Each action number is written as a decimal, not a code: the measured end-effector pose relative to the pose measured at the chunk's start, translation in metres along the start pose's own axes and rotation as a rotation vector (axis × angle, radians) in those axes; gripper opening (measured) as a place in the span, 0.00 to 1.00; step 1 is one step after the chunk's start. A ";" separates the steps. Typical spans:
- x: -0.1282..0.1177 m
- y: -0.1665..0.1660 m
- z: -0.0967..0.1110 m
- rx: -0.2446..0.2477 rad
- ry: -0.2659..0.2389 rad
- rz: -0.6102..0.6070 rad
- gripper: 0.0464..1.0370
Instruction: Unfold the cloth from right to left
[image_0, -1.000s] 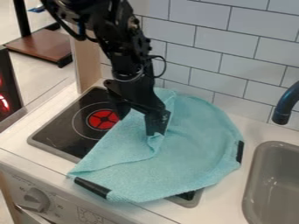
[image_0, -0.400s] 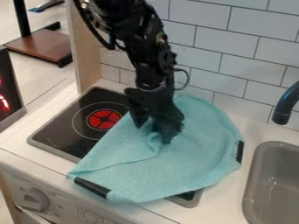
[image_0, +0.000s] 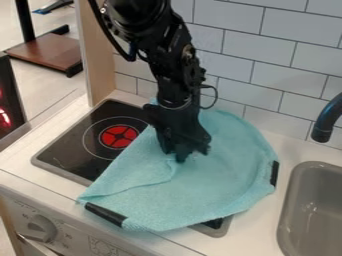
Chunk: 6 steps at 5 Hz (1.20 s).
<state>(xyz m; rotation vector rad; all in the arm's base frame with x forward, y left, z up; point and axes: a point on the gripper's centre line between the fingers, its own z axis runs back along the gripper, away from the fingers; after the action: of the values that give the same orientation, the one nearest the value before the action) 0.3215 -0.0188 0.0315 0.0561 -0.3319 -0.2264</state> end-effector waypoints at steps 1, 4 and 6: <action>0.001 0.001 0.000 0.005 -0.007 0.007 0.08; 0.007 0.016 0.027 -0.005 -0.069 0.023 0.00; -0.019 0.088 0.042 0.066 -0.043 0.161 0.00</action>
<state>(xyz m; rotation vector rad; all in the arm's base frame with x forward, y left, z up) 0.3083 0.0707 0.0733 0.0893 -0.3844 -0.0576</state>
